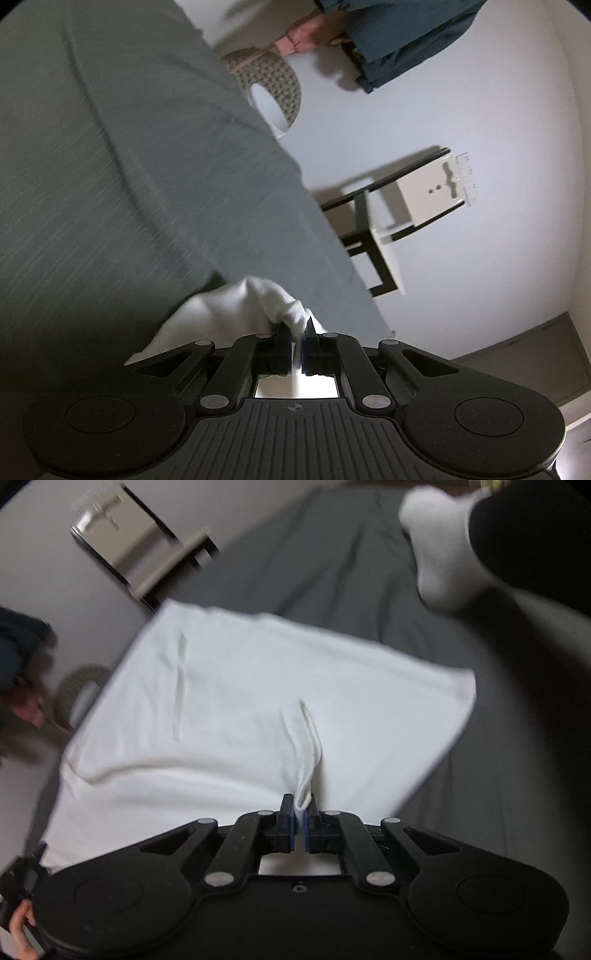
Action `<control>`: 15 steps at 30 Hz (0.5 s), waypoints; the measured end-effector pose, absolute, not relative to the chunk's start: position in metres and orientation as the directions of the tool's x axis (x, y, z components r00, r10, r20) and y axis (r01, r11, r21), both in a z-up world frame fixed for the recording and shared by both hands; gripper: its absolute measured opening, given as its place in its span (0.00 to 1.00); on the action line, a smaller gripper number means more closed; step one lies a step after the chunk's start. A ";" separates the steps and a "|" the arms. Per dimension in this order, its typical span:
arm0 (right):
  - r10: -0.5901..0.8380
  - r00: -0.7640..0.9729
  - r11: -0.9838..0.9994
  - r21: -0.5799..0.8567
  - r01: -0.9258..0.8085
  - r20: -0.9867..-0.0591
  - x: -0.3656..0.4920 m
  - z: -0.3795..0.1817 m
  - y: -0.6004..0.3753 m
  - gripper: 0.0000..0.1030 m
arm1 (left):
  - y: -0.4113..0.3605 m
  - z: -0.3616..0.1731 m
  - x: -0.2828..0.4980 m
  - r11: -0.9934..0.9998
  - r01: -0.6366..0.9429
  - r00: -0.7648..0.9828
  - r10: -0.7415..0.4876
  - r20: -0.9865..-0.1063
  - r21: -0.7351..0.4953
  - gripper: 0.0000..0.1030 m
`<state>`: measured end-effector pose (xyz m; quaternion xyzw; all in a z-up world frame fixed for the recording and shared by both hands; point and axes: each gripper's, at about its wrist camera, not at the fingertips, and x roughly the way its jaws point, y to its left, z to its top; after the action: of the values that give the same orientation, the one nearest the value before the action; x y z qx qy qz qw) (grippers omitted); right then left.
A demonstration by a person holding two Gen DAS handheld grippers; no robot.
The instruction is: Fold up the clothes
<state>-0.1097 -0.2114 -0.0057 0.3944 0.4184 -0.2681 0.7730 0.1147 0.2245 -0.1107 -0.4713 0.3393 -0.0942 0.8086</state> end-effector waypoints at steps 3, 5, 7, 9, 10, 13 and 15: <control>-0.170 0.475 0.577 0.304 0.758 -0.863 -0.106 0.011 -0.205 0.33 | 0.224 -0.111 0.119 0.523 -0.177 0.740 -0.487 -0.463 -0.833 0.04; -0.262 0.457 0.616 0.218 0.757 -0.850 -0.100 0.029 -0.196 0.47 | 0.222 -0.110 0.121 0.534 -0.178 0.734 -0.487 -0.472 -0.827 0.04; -0.298 0.524 0.733 0.160 0.661 -0.798 -0.080 0.053 -0.177 0.49 | 0.220 -0.108 0.122 0.552 -0.173 0.729 -0.485 -0.483 -0.816 0.04; -0.214 0.631 0.837 0.193 0.512 -0.746 -0.050 0.072 -0.157 0.51 | 0.215 -0.106 0.121 0.581 -0.159 0.726 -0.479 -0.494 -0.798 0.04; -0.143 0.670 0.875 0.224 0.430 -0.728 -0.034 0.078 -0.148 0.51 | 0.213 -0.106 0.122 0.595 -0.151 0.725 -0.476 -0.497 -0.790 0.04; 0.126 0.731 0.932 0.333 0.145 -0.670 0.037 0.082 -0.122 0.50 | 0.214 -0.102 0.125 0.607 -0.139 0.721 -0.479 -0.500 -0.782 0.04; 0.242 0.713 0.935 0.356 0.011 -0.658 0.087 0.073 -0.107 0.48 | 0.216 -0.101 0.128 0.602 -0.136 0.718 -0.487 -0.497 -0.786 0.04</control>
<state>0.0872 -0.1070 0.0725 0.1695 0.3733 0.0633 0.9099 0.1280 0.2162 -0.1007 -0.4329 0.3599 -0.1069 0.8195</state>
